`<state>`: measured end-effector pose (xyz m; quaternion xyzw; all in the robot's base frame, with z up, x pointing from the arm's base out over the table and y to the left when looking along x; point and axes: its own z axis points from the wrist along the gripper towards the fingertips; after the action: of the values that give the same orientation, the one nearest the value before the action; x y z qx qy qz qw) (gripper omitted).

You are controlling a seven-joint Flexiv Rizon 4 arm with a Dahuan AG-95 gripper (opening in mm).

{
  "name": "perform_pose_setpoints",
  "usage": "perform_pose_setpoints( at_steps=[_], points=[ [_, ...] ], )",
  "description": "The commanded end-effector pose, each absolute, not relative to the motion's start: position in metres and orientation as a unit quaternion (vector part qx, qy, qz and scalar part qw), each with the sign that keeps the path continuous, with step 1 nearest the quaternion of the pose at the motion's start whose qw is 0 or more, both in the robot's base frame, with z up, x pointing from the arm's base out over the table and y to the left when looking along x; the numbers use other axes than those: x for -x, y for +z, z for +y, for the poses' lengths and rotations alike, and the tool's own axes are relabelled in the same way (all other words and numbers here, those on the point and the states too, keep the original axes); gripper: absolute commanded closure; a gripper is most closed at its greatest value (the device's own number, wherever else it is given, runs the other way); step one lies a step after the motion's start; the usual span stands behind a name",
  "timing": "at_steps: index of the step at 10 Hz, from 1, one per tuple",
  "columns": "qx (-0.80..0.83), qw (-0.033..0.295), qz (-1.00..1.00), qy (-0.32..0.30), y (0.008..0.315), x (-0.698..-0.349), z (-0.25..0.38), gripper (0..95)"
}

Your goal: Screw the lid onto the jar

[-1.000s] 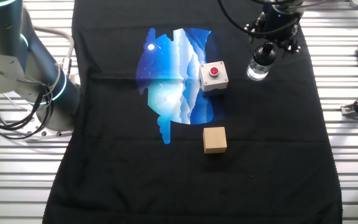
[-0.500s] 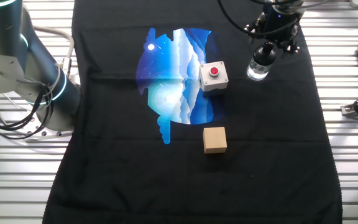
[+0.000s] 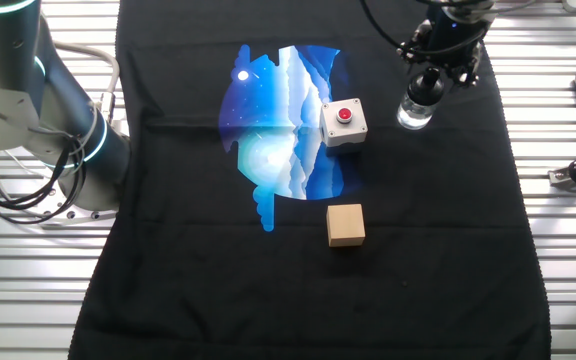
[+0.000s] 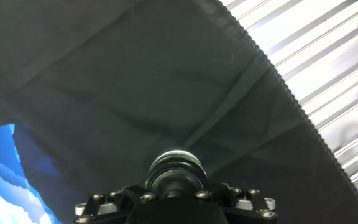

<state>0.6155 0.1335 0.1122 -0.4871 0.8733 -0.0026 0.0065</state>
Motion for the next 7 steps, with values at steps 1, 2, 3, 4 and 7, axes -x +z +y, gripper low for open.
perform_pose_setpoints(
  at_steps=[1, 2, 3, 4, 7],
  points=[
    [0.486, 0.007, 0.874, -0.003, 0.1134, -0.6142, 0.1326, 19.0],
    [0.486, 0.007, 0.874, -0.003, 0.1134, -0.6142, 0.1325, 19.0],
    [0.486, 0.007, 0.874, -0.003, 0.1133, -0.6141, 0.1324, 19.0],
    [0.486, 0.007, 0.874, -0.003, 0.1132, -0.6141, 0.1323, 19.0],
    [0.487, 0.005, 0.873, -0.003, 0.1125, -0.6133, 0.1312, 19.0]
  ],
)
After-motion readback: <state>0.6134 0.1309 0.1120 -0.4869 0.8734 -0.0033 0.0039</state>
